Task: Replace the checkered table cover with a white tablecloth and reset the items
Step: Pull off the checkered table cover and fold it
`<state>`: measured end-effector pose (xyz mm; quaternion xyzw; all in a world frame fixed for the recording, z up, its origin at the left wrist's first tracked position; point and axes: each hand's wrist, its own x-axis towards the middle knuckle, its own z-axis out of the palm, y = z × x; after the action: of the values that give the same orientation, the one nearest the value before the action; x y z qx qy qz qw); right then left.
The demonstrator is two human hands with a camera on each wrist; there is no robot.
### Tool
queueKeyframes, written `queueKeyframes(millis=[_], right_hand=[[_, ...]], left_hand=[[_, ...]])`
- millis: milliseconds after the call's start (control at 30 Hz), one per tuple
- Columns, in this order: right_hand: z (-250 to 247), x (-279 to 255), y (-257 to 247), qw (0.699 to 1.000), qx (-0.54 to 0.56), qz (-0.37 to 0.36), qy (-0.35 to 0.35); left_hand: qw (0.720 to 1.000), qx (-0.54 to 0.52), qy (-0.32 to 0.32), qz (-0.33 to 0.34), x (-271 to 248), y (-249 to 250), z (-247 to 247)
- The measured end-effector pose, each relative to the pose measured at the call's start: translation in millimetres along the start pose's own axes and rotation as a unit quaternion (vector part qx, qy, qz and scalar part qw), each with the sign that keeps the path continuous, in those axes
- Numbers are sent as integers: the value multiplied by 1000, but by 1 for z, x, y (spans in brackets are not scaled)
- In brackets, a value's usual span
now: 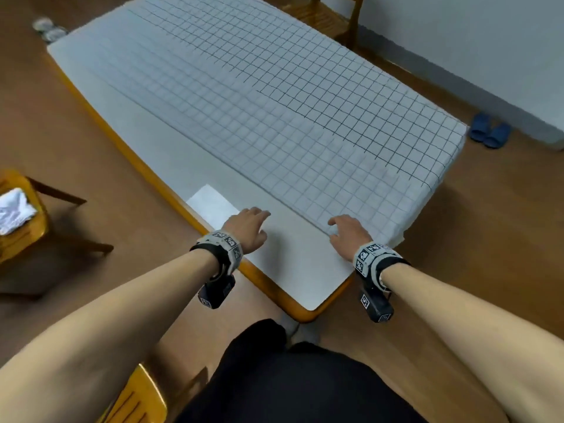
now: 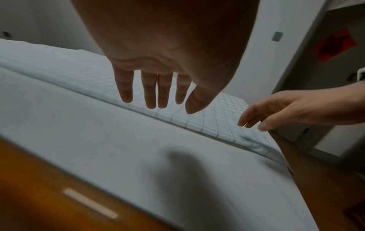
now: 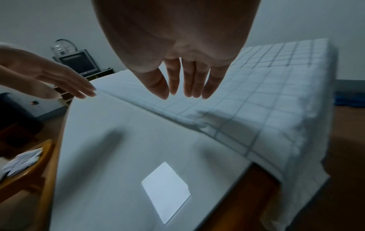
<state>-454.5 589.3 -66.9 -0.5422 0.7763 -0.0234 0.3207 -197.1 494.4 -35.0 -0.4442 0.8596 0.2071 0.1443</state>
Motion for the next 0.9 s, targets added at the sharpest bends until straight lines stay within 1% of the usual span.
queueKeyframes(millis=[133, 233, 333, 433, 533, 700, 800, 900], right_hand=[[25, 14, -35, 999, 3, -41, -31], [35, 25, -71, 995, -16, -86, -39], [40, 37, -112, 991, -34, -119, -52], [45, 58, -158, 984, -64, -158, -54], [51, 90, -209, 978, -93, -182, -44], [64, 148, -304, 978, -115, -172, -32], [66, 171, -362, 978, -126, -163, -30], [60, 196, -420, 972, -141, -183, -42]], left_hand=[[996, -33, -20, -85, -46, -33, 9], [991, -49, -13, -126, -72, -64, 8], [985, -64, -7, -161, -85, -104, 2], [977, -96, 7, -191, -86, -148, -7], [974, -118, 25, -194, -77, -195, -18], [979, -123, 18, -162, -46, -299, -47], [983, -116, 10, -143, -31, -357, -79], [987, -98, 3, -125, -14, -410, -112]])
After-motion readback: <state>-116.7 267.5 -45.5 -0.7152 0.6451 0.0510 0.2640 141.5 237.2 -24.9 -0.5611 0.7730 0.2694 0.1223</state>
